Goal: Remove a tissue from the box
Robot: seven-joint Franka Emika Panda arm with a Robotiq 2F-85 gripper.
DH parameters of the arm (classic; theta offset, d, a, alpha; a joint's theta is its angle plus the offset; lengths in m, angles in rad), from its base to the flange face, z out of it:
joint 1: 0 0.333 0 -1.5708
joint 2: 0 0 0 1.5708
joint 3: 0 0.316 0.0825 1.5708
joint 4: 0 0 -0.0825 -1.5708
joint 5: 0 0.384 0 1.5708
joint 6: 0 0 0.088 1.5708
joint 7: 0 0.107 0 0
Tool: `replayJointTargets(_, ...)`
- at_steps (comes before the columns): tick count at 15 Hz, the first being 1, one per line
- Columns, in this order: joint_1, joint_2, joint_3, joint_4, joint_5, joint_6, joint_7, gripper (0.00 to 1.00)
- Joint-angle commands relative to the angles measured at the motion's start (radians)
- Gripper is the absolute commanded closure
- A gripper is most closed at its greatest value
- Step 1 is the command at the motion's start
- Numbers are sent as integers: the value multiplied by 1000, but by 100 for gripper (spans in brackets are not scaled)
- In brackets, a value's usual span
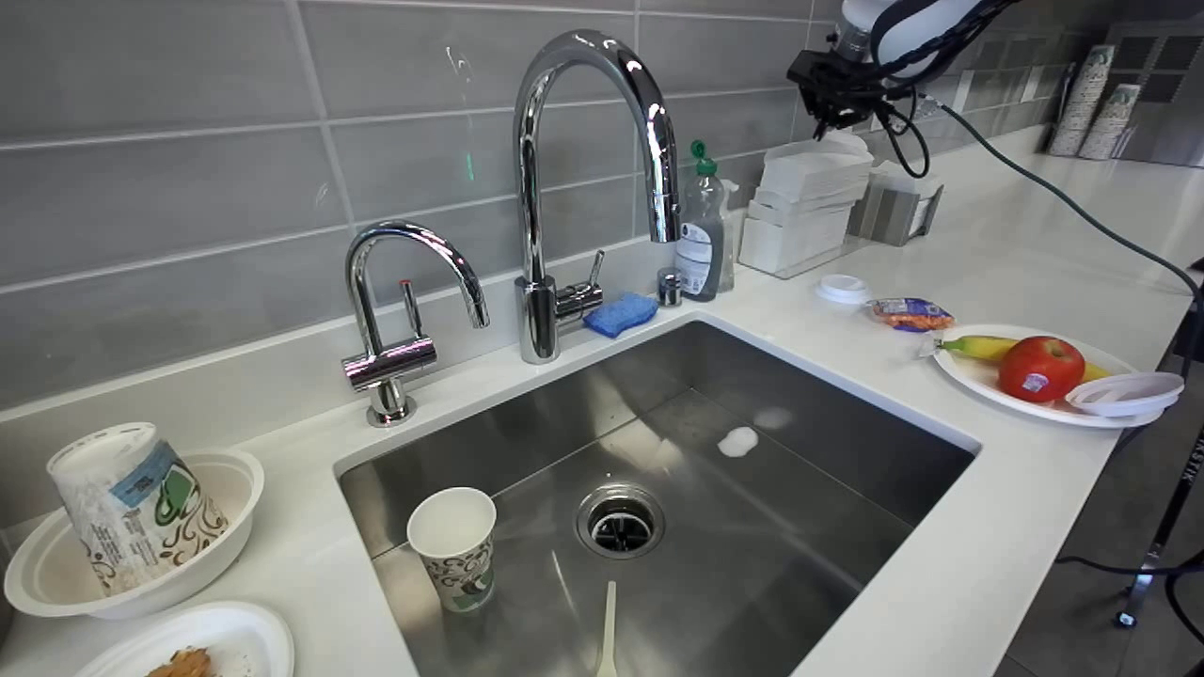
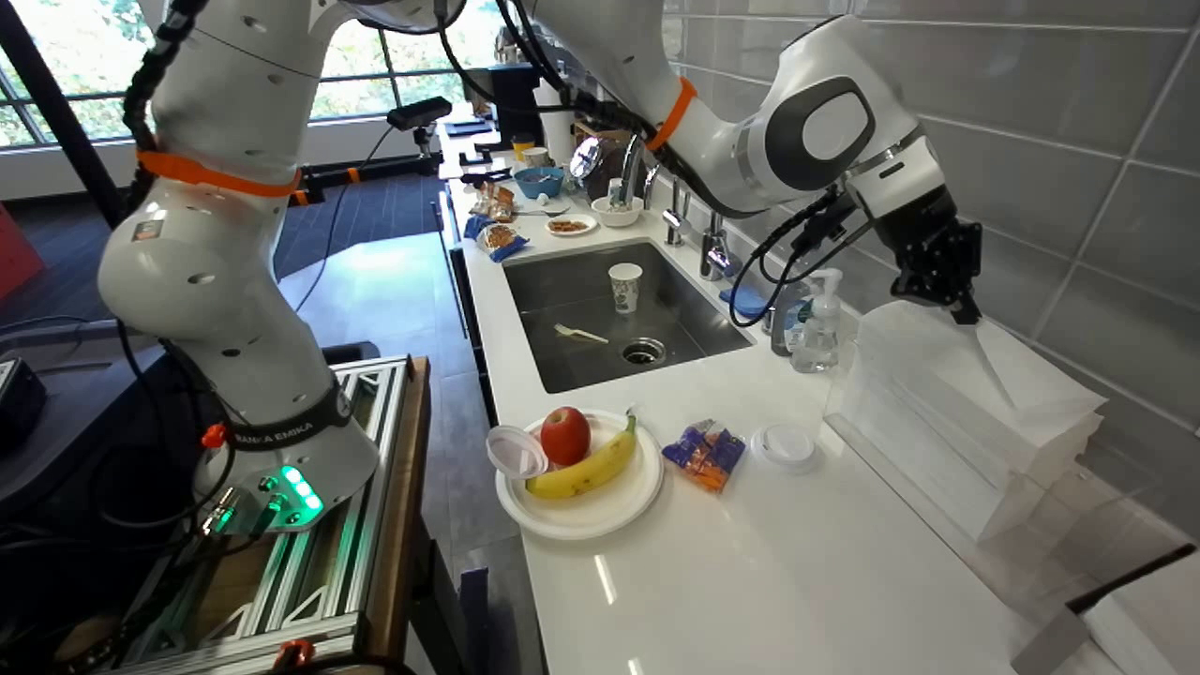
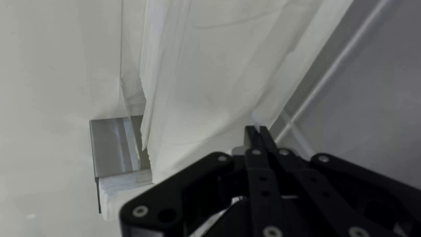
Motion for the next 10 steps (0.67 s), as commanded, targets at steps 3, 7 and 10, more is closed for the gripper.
replayJointTargets(3,88,-87,-91,-64,-97,35,62,100)
replayJointTargets(7,149,-126,-165,-76,-169,108,124,100)
replayJointTargets(10,200,-151,-224,-87,-217,122,163,100)
